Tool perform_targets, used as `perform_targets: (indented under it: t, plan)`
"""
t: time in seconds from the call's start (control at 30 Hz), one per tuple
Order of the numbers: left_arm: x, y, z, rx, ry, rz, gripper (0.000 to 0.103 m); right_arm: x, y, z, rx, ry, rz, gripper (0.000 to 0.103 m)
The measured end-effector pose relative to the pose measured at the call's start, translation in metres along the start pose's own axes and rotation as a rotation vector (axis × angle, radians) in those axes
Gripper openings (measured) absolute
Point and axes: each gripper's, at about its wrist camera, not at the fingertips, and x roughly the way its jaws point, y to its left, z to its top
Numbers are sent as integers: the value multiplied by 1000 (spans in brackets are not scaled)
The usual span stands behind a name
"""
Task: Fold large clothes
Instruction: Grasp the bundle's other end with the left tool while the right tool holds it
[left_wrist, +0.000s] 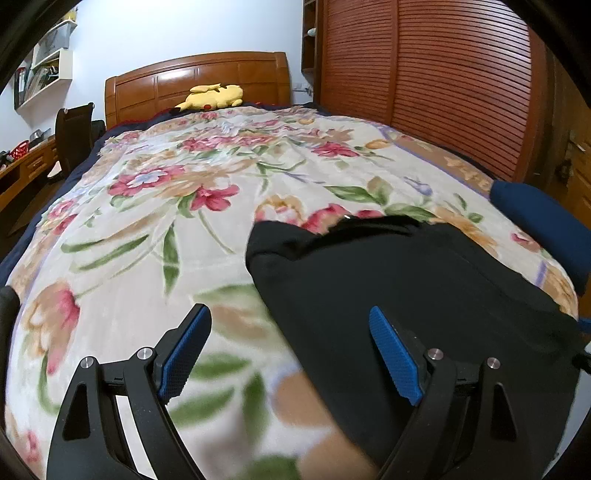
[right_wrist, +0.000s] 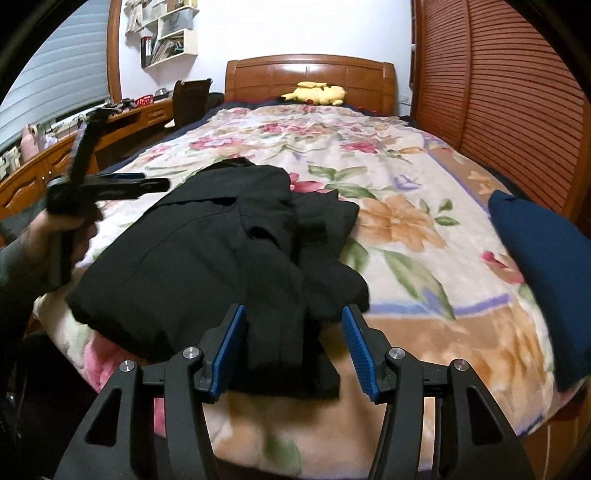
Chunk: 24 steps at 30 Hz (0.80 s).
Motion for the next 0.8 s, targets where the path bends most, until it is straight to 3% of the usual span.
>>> perform_targets:
  t: [0.33, 0.8]
  plan:
    - [35, 11, 19, 11, 38, -26, 88, -21, -12, -32, 50, 12, 4, 56]
    - [70, 10, 24, -9, 103, -48, 85, 33, -19, -31, 97, 53, 34, 57]
